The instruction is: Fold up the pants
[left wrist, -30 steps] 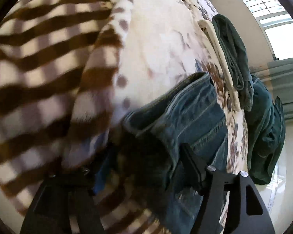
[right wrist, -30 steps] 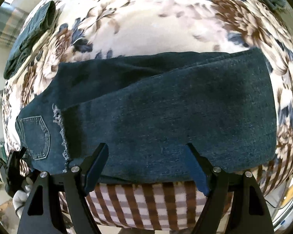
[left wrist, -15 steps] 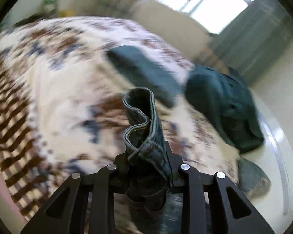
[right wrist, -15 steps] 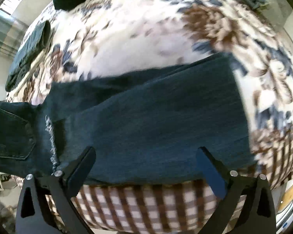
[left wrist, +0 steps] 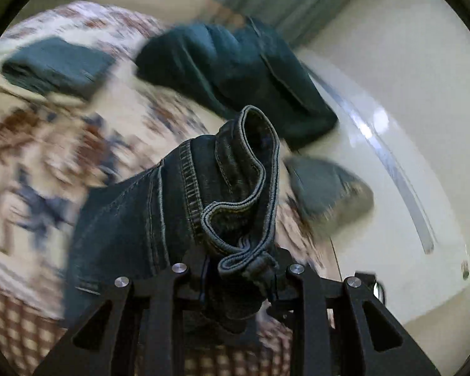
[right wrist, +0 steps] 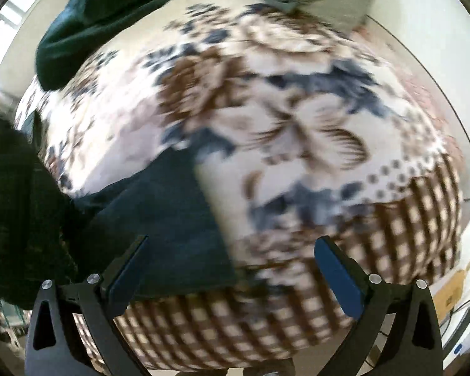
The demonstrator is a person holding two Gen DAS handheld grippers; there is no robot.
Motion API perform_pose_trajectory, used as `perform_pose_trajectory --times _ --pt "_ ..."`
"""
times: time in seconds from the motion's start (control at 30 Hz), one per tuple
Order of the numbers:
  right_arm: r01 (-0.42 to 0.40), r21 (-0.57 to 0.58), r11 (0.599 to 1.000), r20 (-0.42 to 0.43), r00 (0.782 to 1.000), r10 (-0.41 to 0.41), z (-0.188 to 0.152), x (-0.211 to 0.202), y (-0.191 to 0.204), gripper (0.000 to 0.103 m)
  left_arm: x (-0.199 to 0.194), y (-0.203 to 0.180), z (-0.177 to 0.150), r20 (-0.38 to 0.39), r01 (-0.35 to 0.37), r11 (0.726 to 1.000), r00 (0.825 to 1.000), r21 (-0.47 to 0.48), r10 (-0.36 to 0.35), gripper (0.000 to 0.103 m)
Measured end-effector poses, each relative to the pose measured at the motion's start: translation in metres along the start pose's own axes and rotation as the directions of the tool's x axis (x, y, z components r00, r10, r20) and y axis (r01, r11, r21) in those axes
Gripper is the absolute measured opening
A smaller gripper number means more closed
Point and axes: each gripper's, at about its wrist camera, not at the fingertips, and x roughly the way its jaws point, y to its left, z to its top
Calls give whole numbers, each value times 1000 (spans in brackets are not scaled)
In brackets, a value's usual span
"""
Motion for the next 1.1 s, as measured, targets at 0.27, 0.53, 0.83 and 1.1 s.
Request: perform_pose_trajectory --times 0.27,0.53,0.83,1.1 --pt "34 106 994 -40 999 -30 12 23 -59 103 111 -24 -59 -230 -1 1000 973 13 4 24" --pt "-15 160 987 -39 999 22 20 27 -64 103 121 -23 -59 -364 -47 995 931 -88 11 67" --pt "-217 154 964 -42 973 226 44 34 -25 103 55 -6 -5 -255 -133 991 960 -34 120 78" --pt "-350 119 929 -191 910 367 42 86 20 92 22 118 18 -239 -460 888 864 -16 443 78"
